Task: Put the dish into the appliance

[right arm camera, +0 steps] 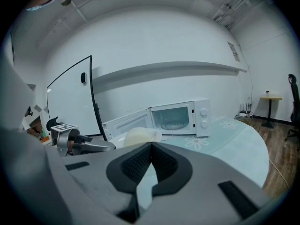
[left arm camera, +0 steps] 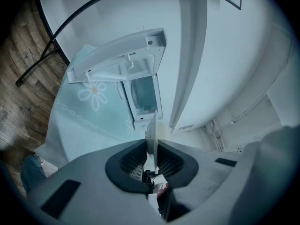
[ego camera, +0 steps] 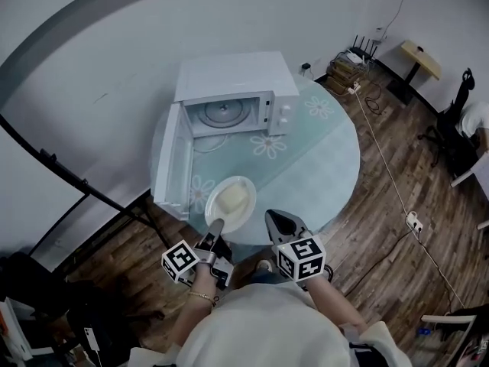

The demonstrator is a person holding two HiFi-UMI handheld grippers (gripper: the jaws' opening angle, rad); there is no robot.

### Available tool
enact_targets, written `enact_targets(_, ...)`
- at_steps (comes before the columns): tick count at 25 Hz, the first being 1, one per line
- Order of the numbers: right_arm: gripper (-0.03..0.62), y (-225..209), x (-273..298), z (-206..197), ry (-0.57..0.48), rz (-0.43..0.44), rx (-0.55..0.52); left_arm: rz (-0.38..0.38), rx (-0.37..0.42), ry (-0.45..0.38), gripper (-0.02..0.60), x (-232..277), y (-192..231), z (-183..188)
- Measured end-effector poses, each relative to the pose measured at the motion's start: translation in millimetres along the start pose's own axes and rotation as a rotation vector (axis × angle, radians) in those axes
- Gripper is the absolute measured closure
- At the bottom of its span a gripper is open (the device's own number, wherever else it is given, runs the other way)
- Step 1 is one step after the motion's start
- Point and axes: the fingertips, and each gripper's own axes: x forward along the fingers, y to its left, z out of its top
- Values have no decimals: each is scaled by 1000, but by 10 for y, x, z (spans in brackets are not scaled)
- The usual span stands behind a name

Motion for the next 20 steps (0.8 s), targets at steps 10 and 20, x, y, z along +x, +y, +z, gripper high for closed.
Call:
enact_targets(10, 589, -434, 374, 195, 16, 85, -31, 15, -19, -98, 532, 531, -11, 149)
enact_targets(20, 589, -795, 663, 282, 31, 141, -45, 33, -46, -179, 532, 976, 37, 241)
